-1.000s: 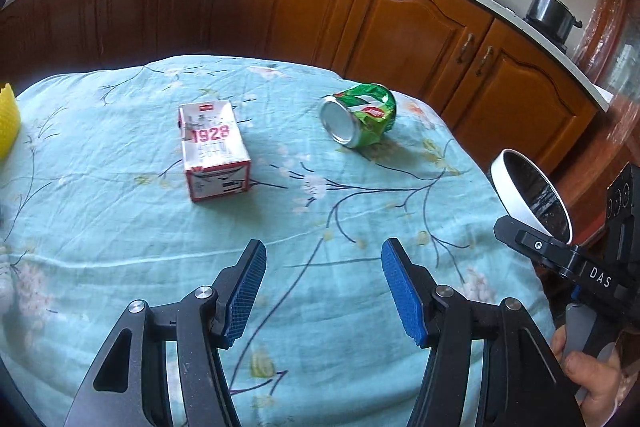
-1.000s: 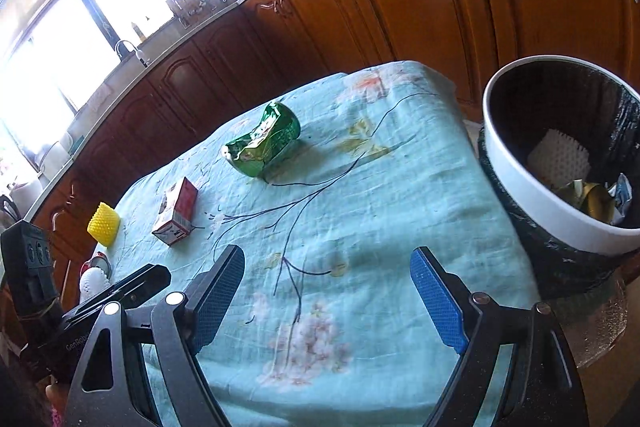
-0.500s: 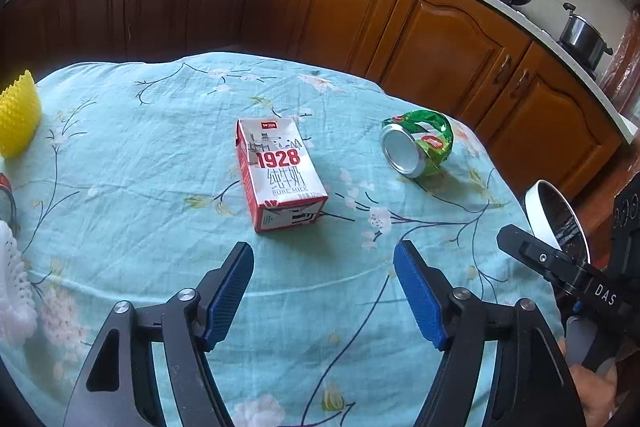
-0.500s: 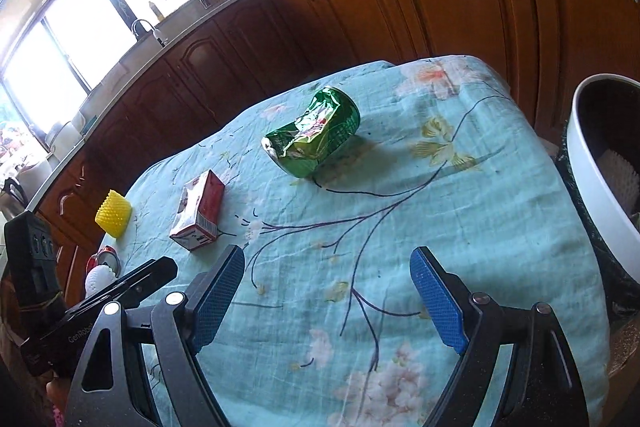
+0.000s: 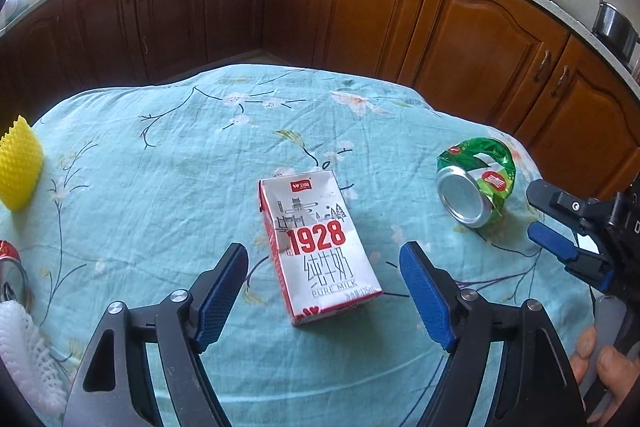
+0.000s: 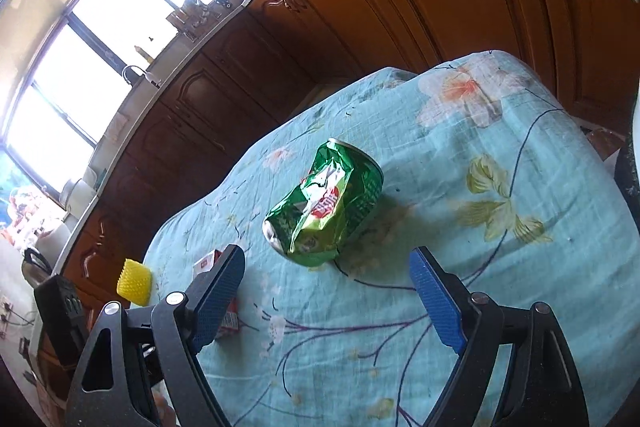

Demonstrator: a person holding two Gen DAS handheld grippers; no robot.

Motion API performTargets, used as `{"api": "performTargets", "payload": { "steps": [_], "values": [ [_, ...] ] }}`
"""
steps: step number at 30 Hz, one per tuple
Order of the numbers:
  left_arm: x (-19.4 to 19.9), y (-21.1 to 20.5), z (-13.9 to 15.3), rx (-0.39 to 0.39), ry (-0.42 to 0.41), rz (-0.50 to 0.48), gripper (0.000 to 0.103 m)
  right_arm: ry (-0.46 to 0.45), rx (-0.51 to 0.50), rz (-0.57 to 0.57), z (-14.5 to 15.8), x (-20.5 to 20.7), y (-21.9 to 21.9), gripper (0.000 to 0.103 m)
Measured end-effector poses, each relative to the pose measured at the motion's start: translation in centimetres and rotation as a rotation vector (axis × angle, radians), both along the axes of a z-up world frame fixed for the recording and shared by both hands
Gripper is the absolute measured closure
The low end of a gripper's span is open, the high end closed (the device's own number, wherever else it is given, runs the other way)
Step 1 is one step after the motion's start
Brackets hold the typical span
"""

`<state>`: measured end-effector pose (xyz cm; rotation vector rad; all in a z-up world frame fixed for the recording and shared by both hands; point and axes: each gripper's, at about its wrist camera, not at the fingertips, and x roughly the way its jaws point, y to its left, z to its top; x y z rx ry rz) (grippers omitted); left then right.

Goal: Collect trash
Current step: 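Grasp the white milk carton with the left tool while the right tool grasps the green soda can, then carry the milk carton in the left tool while the right tool carries the can over the bin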

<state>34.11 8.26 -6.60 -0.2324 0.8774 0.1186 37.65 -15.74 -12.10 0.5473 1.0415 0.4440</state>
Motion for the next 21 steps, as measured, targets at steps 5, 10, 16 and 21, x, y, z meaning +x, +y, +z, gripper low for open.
{"api": "performTargets", "payload": {
  "steps": [5,10,16,21],
  "values": [
    [1.0,0.1,-1.0,0.011,0.007,0.003,0.026,0.055,0.044,-0.017,-1.8,2.4,0.5,0.030],
    [1.5,-0.2,-2.0,0.017,0.021,-0.026,0.047,0.101,0.070,-0.015,-3.3,3.7,1.0,0.060],
    [0.8,-0.5,-1.8,0.012,-0.013,-0.062,0.055,0.018,0.006,0.013,-1.6,2.1,1.2,0.067],
    [-0.8,-2.2,-1.1,-0.009,-0.042,-0.112,0.057,-0.062,-0.065,0.034,0.7,-0.5,-0.1,0.076]
  ]
}}
